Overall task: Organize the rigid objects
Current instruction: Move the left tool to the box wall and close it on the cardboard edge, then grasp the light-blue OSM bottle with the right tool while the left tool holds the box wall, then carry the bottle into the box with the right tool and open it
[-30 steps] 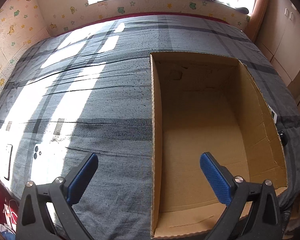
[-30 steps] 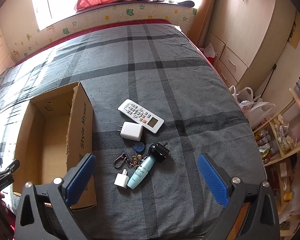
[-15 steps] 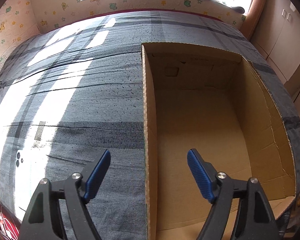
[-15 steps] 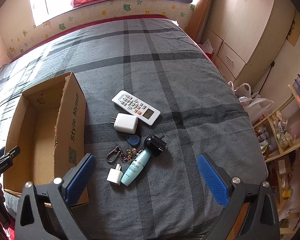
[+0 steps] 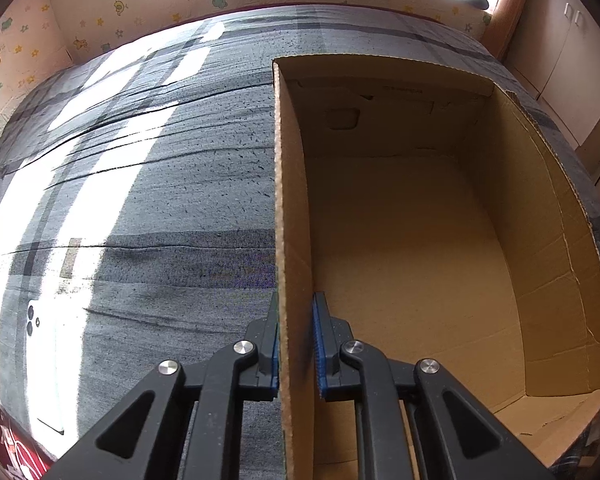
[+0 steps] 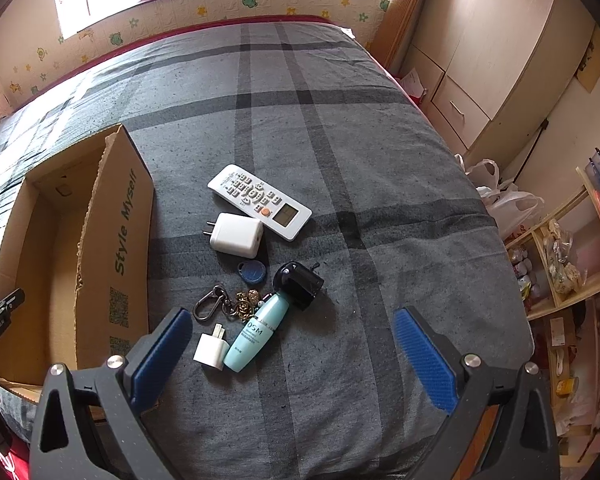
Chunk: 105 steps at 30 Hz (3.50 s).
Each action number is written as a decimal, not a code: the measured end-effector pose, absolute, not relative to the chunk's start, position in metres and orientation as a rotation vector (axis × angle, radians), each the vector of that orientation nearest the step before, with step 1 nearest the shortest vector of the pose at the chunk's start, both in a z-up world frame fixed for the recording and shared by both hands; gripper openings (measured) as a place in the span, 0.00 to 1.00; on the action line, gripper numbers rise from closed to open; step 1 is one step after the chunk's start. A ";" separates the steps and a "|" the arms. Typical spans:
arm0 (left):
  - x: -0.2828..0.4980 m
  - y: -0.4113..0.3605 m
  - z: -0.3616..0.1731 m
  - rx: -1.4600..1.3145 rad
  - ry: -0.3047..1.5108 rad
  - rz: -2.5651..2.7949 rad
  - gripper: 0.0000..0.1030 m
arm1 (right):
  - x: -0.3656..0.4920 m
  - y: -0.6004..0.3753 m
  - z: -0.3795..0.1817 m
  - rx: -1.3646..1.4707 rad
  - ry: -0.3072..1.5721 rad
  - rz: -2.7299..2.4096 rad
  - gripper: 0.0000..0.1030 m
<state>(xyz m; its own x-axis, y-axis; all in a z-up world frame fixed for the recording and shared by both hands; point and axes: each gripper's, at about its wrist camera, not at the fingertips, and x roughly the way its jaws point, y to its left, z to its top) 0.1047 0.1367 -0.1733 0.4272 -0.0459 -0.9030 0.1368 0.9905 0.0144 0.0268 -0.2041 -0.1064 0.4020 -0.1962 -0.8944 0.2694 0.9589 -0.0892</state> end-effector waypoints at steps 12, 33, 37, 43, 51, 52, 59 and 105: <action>0.103 0.138 -0.178 0.083 1.136 -0.116 0.12 | 0.039 -0.213 -0.141 0.145 1.186 -0.290 1.00; 0.101 0.135 -0.177 0.097 1.129 -0.106 0.12 | 0.059 -0.221 -0.214 0.306 1.340 -0.274 0.79; 0.101 0.134 -0.177 0.099 1.130 -0.104 0.12 | 0.059 -0.219 -0.219 0.325 1.356 -0.254 0.71; 0.101 0.134 -0.176 0.102 1.129 -0.101 0.12 | 0.060 -0.207 -0.233 0.318 1.400 -0.195 0.35; 0.100 0.132 -0.175 0.108 1.127 -0.096 0.12 | 0.060 -0.201 -0.239 0.271 1.411 -0.205 0.33; 0.100 0.132 -0.175 0.107 1.126 -0.096 0.12 | 0.061 -0.199 -0.239 0.264 1.408 -0.208 0.32; 0.101 0.133 -0.175 0.111 1.128 -0.093 0.12 | 0.064 -0.197 -0.228 0.260 1.385 -0.199 0.29; 0.102 0.133 -0.175 0.119 1.131 -0.087 0.12 | 0.080 -0.114 -0.081 0.015 1.174 0.041 0.27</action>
<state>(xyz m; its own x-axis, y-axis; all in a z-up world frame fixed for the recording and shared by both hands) 0.1015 0.1327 -0.1755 0.4236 -0.0092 -0.9058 0.1300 0.9902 0.0507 0.0795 -0.1138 -0.0810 0.3858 0.0400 -0.9217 -0.0247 0.9991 0.0331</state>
